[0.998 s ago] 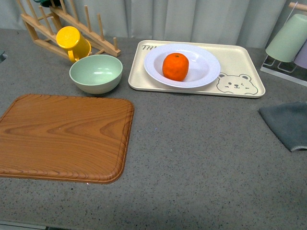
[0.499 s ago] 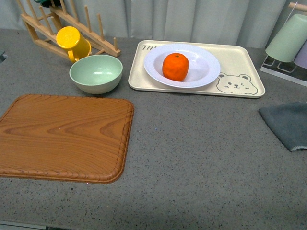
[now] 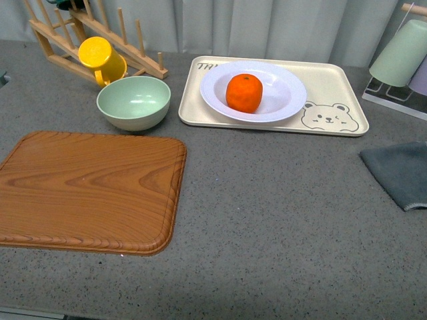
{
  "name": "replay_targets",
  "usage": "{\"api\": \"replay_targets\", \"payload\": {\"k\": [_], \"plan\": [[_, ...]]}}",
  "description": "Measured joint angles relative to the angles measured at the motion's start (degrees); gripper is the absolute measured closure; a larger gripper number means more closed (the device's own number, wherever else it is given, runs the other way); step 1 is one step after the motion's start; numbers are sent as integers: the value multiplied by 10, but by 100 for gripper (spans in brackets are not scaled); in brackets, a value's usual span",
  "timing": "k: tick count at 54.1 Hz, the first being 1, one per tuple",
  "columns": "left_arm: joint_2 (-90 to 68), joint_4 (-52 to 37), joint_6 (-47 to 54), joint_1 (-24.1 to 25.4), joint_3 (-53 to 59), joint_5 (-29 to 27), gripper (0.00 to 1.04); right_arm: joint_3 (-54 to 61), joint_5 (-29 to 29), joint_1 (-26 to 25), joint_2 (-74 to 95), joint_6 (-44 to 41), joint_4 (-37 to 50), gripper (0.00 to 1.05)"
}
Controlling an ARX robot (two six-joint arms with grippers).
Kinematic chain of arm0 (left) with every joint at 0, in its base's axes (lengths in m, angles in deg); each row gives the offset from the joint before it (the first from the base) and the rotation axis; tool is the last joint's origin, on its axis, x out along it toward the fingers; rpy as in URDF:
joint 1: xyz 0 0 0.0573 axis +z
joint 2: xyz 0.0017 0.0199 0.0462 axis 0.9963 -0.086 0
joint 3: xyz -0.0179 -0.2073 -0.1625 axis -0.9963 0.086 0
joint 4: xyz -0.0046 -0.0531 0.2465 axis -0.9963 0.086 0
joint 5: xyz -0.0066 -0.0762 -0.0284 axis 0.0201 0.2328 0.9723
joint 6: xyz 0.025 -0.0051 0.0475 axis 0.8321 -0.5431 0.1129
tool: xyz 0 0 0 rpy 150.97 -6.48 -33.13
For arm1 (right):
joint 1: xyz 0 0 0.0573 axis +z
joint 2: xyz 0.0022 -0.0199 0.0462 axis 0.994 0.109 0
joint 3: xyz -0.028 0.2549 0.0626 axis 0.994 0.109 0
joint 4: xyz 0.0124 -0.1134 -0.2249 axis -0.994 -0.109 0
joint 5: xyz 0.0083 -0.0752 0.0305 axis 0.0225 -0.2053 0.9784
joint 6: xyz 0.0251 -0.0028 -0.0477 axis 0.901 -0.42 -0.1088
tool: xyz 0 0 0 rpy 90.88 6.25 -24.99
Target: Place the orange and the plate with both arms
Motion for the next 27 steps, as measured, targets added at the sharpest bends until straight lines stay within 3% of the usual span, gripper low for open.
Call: {"api": "replay_targets", "payload": {"k": [19,27], "plan": [[0,0,0,0,0,0,6,0,0,0,-50,0,-50,104],[0,0,0,0,0,0,6,0,0,0,-138,0,-147,104]]}}
